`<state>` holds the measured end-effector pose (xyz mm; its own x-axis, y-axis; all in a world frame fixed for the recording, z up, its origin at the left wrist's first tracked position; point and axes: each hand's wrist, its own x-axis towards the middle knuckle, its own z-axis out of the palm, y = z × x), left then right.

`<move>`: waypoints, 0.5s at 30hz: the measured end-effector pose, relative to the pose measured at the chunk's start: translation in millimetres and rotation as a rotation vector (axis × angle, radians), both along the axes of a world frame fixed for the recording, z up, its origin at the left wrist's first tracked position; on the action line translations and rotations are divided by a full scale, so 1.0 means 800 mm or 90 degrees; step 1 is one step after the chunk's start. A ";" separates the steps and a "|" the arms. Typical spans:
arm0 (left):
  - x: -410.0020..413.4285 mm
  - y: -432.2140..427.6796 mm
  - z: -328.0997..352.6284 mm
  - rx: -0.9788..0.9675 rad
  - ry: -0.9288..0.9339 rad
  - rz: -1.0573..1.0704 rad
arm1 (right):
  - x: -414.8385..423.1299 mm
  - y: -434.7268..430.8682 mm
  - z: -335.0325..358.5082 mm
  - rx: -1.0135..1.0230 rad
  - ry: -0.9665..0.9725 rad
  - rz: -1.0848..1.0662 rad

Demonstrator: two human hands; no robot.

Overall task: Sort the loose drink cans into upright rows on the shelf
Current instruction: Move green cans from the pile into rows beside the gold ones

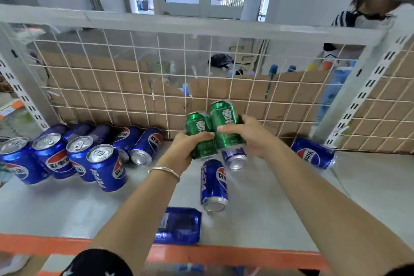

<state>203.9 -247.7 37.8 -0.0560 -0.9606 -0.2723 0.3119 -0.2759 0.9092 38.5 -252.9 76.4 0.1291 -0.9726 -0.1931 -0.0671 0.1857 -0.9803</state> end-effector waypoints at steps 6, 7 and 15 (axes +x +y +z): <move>-0.121 0.034 0.008 -0.044 -0.002 -0.123 | -0.115 0.059 0.004 -0.038 -0.001 -0.086; -0.147 0.042 0.004 -0.045 -0.002 -0.138 | -0.140 0.074 0.001 -0.037 0.003 -0.109; -0.399 0.149 -0.032 0.017 0.007 -0.343 | -0.381 0.227 -0.035 0.032 0.078 -0.301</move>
